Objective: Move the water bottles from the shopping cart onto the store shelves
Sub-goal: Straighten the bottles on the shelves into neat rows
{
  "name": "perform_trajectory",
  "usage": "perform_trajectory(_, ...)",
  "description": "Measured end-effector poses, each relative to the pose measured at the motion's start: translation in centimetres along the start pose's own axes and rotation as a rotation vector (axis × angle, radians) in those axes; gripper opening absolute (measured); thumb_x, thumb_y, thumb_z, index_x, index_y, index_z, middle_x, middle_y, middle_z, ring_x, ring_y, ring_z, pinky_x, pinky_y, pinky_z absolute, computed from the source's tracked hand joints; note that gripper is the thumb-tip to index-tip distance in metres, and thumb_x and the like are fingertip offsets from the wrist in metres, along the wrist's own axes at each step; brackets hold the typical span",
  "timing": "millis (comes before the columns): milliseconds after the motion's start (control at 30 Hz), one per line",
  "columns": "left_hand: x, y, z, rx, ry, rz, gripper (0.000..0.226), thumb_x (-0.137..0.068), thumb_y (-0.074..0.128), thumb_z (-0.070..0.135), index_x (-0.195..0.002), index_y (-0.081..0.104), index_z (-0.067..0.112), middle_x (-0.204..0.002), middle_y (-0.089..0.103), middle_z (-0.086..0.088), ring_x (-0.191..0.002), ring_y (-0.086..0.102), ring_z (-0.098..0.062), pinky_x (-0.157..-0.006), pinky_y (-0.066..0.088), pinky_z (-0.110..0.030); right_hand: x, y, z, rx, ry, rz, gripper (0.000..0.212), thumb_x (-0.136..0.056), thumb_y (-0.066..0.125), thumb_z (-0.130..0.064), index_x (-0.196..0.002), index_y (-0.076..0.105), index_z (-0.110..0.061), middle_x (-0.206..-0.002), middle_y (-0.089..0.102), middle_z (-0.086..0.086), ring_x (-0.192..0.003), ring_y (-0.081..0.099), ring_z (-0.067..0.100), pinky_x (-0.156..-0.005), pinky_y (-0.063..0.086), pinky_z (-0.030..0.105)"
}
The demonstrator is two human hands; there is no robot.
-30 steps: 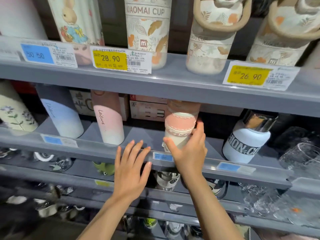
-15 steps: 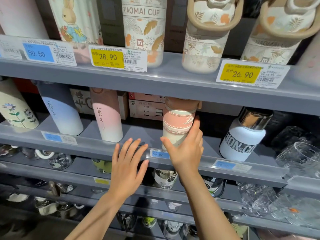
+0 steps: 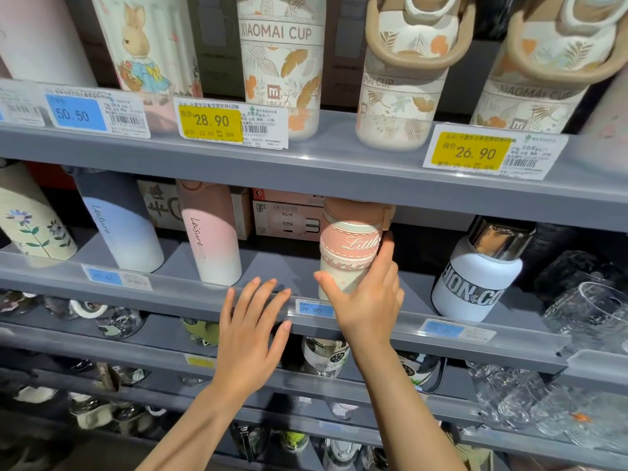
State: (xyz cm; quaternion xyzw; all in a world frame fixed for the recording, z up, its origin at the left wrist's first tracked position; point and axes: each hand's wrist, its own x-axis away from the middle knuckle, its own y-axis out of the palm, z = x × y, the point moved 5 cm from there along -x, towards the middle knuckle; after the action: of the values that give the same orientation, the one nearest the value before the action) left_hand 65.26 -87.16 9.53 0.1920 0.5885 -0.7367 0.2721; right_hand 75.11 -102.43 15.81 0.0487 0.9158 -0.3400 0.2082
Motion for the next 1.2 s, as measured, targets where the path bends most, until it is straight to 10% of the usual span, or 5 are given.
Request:
perform_trajectory(233, 0.19, -0.15, 0.05, -0.003, 0.004, 0.014, 0.043, -0.096, 0.041, 0.035, -0.137, 0.049, 0.021, -0.139, 0.049, -0.001, -0.139, 0.034, -0.024, -0.119, 0.012, -0.044, -0.29, -0.32, 0.61, -0.153, -0.002, -0.089, 0.107, -0.067, 0.069, -0.049, -0.147, 0.0, -0.035, -0.131, 0.057, 0.003, -0.121, 0.052, 0.026, -0.103, 0.037, 0.053)
perform_trajectory(1200, 0.32, 0.29, 0.08, 0.004, -0.019, 0.03, 0.045, -0.094, 0.044, 0.032, -0.138, 0.045, 0.022, -0.139, 0.049, -0.003, -0.14, 0.032, -0.025, -0.12, 0.007, -0.04, 0.01, 0.02, 0.55, -0.068, -0.043, -0.07, 0.105, -0.076, 0.076, -0.039, -0.152, 0.01, -0.013, -0.138, 0.051, 0.008, -0.126, 0.045, 0.027, -0.111, 0.024, 0.039)
